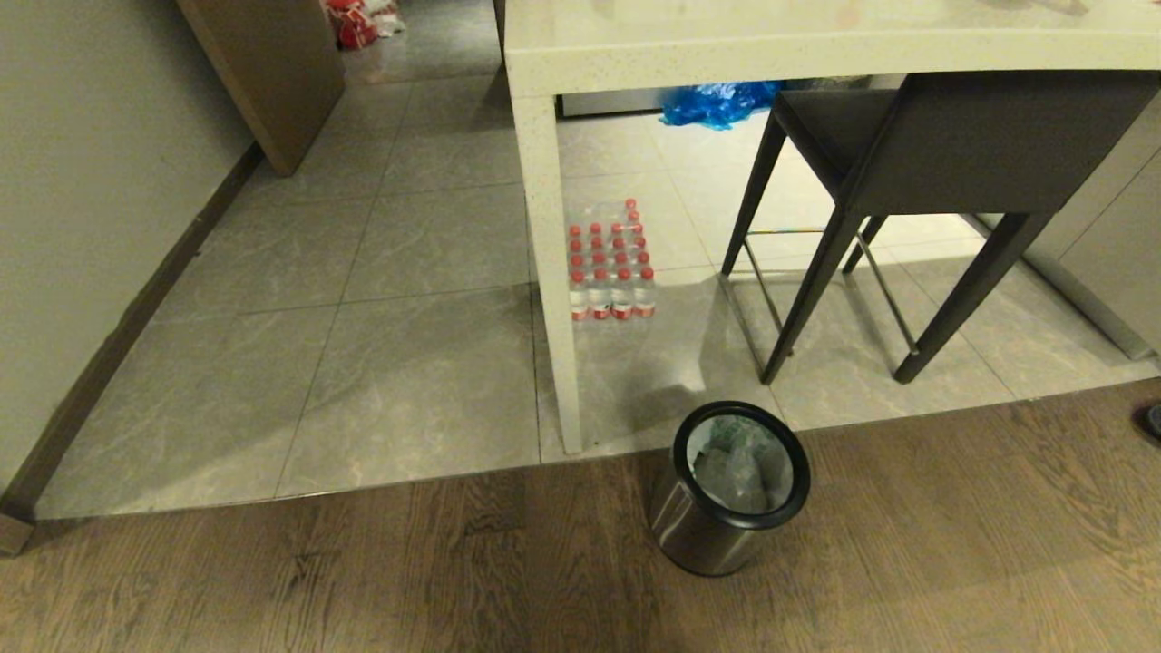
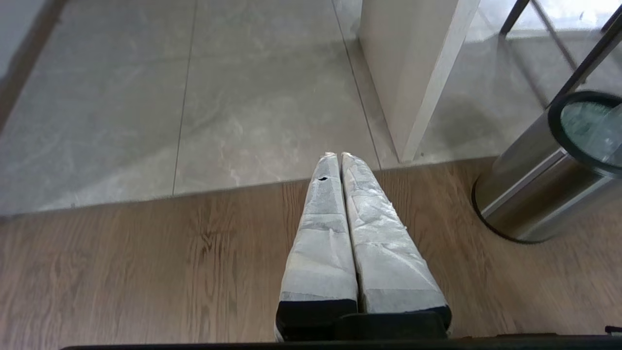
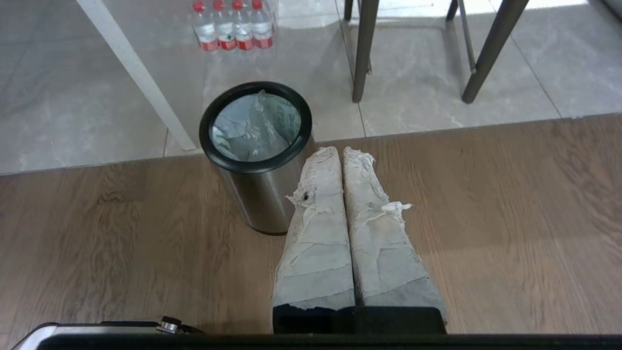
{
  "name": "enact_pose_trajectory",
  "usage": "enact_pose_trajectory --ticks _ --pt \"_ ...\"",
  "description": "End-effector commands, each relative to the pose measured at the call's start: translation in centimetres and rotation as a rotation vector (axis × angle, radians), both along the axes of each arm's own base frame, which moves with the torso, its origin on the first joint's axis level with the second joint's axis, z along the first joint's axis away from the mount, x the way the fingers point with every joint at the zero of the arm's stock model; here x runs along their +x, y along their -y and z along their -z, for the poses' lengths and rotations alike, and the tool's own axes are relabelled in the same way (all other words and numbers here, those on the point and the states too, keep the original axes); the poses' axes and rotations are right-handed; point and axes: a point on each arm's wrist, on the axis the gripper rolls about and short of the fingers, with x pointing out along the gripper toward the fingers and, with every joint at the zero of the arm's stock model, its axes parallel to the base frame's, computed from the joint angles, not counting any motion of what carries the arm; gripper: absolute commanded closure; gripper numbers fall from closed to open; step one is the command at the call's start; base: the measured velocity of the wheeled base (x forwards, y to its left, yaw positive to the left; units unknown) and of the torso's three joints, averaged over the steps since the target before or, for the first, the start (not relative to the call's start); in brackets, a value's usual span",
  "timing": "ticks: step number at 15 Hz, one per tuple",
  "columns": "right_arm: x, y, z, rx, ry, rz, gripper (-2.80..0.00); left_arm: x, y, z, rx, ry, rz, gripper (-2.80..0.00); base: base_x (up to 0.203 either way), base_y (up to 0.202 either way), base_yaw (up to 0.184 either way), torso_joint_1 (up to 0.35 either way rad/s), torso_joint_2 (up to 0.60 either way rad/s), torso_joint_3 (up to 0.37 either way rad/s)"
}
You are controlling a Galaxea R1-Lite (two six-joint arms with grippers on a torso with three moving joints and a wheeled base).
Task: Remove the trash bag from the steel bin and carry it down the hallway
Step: Place the outer trash can on the ground
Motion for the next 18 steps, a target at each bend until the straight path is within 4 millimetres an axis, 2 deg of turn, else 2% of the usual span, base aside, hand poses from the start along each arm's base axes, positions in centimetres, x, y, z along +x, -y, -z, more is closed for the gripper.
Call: enact_pose_trajectory --ticks 1,7,18 --pt "0.0 0.0 0.07 0.0 -0.006 -0.001 0.0 0.01 0.0 -0.01 -0.001 -0.001 -0.001 0.0 0.0 0.0 0.0 0.003 0.0 -0.201" --pt "0.02 0.0 0.03 0.0 0.001 0.0 0.0 0.01 0.0 -0.01 0.006 -0.001 0.0 0.0 0.0 0.0 0.0 0.003 0.0 -0.16" --pt "0.04 0.0 0.02 0.0 -0.001 -0.001 0.0 0.01 0.0 0.01 0.01 -0.002 -0.001 0.0 0.0 0.0 0.0 0.0 0.0 -0.003"
